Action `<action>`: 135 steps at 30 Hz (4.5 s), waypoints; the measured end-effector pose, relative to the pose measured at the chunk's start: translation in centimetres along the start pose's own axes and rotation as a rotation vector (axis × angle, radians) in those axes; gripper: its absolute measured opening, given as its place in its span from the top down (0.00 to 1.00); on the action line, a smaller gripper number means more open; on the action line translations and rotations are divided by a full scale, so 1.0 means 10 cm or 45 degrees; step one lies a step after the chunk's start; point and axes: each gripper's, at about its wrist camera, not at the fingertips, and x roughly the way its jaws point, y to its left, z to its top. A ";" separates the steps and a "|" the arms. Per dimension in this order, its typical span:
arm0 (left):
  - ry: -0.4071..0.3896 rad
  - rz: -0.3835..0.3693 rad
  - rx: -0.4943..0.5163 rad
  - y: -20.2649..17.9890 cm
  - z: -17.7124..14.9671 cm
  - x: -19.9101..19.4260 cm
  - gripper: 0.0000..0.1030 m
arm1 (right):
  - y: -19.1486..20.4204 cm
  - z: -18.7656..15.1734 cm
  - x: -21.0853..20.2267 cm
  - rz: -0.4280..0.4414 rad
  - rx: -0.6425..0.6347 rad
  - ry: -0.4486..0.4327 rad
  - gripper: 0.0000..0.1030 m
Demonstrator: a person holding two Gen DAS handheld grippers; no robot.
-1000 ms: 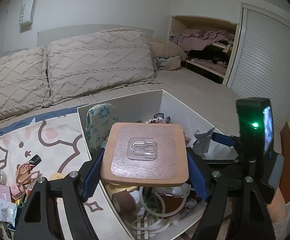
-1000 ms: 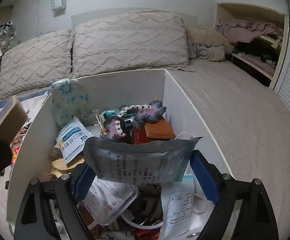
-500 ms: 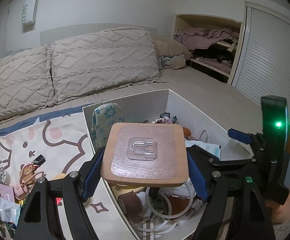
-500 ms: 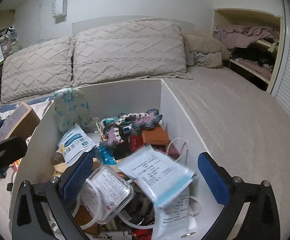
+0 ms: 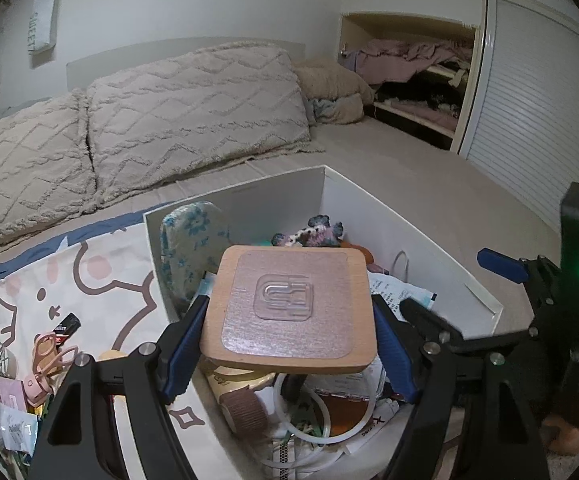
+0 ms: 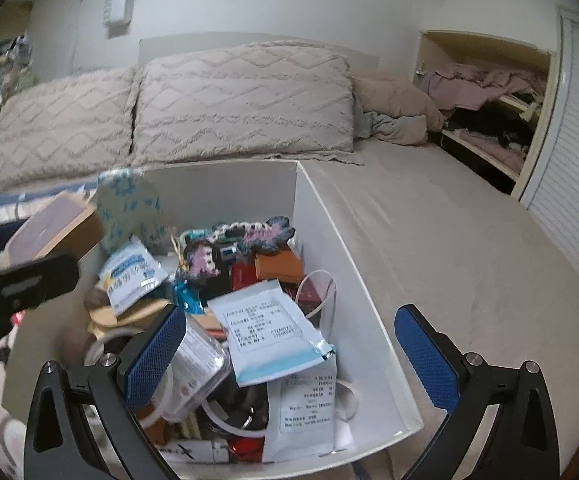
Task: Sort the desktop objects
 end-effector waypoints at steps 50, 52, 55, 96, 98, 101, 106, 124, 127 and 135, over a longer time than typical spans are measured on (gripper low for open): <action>0.318 -0.026 -0.159 -0.06 0.13 0.69 0.05 | 0.13 -0.15 -0.08 0.100 -0.116 0.045 0.00; 0.311 -0.028 -0.165 -0.04 0.12 0.65 0.05 | 0.12 -0.14 -0.10 0.084 -0.105 0.040 0.00; 0.279 -0.024 -0.182 0.01 0.12 0.55 0.05 | 0.09 -0.14 -0.13 0.066 -0.093 0.031 0.00; -0.144 0.341 -0.030 0.70 -0.31 -0.95 0.00 | 0.49 -0.11 -0.80 0.050 0.001 -0.174 0.00; -0.161 0.352 -0.026 0.74 -0.37 -1.01 0.00 | 0.56 -0.14 -0.81 0.061 -0.017 -0.170 0.00; -0.176 0.350 -0.038 0.79 -0.46 -1.10 0.00 | 0.66 -0.20 -0.82 0.046 -0.044 -0.160 0.00; -0.193 0.355 -0.045 0.88 -0.62 -1.24 0.00 | 0.72 -0.28 -0.93 0.048 -0.040 -0.183 0.00; -0.271 0.354 -0.035 0.99 -1.09 -1.82 0.00 | 0.95 -0.55 -1.53 0.018 -0.006 -0.326 0.00; -0.287 0.351 -0.025 0.98 -1.15 -1.93 0.00 | 0.96 -0.60 -1.62 0.048 0.026 -0.350 0.00; -0.327 0.340 -0.040 1.02 -1.34 -2.16 0.00 | 1.03 -0.76 -1.78 0.059 0.046 -0.352 0.00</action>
